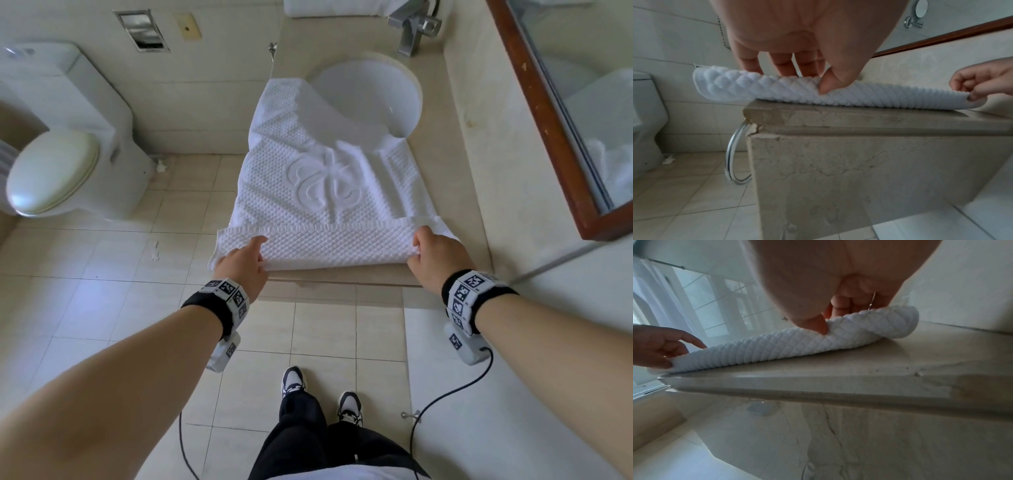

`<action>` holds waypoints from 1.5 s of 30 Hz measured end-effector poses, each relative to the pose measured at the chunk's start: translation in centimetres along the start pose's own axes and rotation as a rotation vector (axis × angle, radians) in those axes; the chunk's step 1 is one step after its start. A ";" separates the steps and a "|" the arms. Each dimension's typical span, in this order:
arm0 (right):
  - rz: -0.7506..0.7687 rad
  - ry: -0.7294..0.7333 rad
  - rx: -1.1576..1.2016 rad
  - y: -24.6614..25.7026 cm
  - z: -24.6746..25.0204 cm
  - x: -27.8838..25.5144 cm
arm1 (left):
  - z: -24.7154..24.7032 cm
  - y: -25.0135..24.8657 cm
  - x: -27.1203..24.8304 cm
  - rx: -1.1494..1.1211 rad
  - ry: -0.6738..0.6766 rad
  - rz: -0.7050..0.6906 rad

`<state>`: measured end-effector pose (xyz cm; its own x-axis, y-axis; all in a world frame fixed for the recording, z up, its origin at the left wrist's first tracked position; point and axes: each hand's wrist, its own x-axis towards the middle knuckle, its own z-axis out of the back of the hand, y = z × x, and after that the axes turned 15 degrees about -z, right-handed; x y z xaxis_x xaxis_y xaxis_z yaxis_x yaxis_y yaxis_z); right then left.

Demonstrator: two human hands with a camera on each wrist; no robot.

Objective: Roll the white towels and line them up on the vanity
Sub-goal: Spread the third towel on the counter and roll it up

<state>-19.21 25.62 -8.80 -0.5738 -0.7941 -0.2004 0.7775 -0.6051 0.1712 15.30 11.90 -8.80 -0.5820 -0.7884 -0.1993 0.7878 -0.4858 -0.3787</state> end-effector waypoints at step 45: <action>-0.036 -0.018 0.078 3.6 -0.4 2.6 | 2.4 3.3 4.1 -0.136 -0.060 -0.093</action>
<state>-17.80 21.41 -9.07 -0.6060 -0.7724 -0.1903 0.7343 -0.6352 0.2394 15.99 6.13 -8.67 -0.6346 -0.7657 -0.1051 0.6942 -0.5049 -0.5129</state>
